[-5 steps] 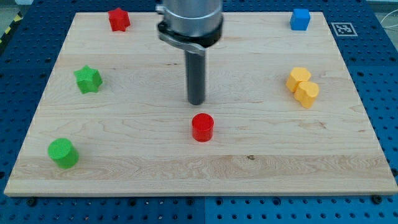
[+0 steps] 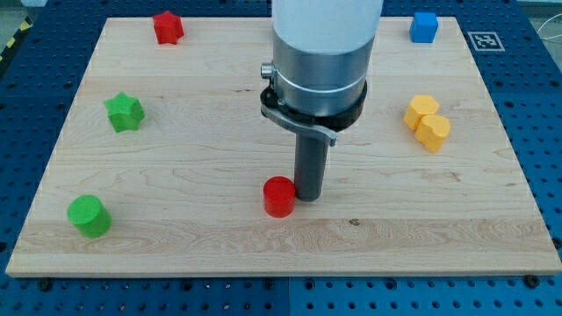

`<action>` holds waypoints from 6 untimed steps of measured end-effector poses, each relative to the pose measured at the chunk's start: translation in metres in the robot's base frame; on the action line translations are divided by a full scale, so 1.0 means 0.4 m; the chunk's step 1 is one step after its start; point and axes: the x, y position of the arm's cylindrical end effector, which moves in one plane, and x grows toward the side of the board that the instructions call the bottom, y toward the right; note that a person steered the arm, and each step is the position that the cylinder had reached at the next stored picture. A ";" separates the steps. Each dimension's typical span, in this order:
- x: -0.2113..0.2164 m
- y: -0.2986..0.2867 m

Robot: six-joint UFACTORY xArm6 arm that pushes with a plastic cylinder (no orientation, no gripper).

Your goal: Slide the red circle down a bit

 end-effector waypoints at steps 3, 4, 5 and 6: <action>-0.108 -0.004; -0.058 -0.013; -0.017 -0.019; -0.010 -0.027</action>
